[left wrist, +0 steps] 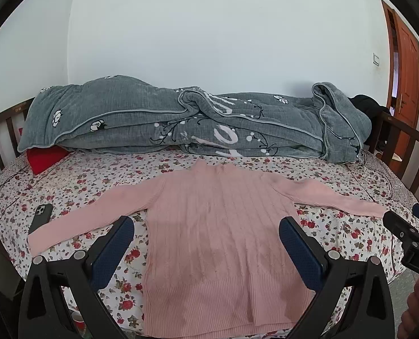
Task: Fold small clothes
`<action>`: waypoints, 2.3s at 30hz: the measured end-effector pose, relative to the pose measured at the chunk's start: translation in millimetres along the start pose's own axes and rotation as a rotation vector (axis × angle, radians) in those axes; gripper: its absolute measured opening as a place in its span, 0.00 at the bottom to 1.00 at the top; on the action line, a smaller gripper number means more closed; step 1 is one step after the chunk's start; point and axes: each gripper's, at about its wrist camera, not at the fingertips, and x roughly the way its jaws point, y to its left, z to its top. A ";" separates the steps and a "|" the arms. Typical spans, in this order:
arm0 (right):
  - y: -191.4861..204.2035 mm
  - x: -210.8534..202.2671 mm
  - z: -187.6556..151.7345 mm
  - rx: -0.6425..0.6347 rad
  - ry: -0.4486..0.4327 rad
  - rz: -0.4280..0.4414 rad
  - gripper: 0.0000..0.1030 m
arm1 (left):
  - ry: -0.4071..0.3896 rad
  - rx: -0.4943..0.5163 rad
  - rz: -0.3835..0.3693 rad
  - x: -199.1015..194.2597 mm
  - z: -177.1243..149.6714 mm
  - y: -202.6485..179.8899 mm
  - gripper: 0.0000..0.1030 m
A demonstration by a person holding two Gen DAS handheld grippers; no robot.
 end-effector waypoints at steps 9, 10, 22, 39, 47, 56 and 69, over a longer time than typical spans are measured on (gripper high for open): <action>2.4 -4.0 2.5 0.002 -0.004 0.001 1.00 | -0.005 -0.007 -0.001 -2.1 -1.2 2.5 1.00; 3.2 -3.9 3.0 0.003 -0.005 0.000 1.00 | -0.005 -0.010 -0.002 -2.9 -1.4 2.9 1.00; 2.0 -3.9 2.3 0.013 -0.005 0.004 1.00 | -0.001 -0.010 -0.006 -4.0 -0.6 0.4 1.00; -1.5 -4.8 -0.1 0.018 -0.008 0.009 1.00 | 0.000 -0.016 -0.009 -3.7 -6.5 1.1 1.00; -1.0 -6.2 0.5 0.019 -0.013 0.010 1.00 | -0.005 -0.019 -0.008 -4.7 -5.5 2.4 1.00; 2.9 -7.8 3.1 0.015 -0.020 0.011 1.00 | -0.007 -0.027 -0.016 -5.9 -2.4 6.5 1.00; 14.3 -1.6 -0.4 -0.009 -0.015 0.009 1.00 | -0.015 -0.035 0.002 9.5 -8.9 21.5 1.00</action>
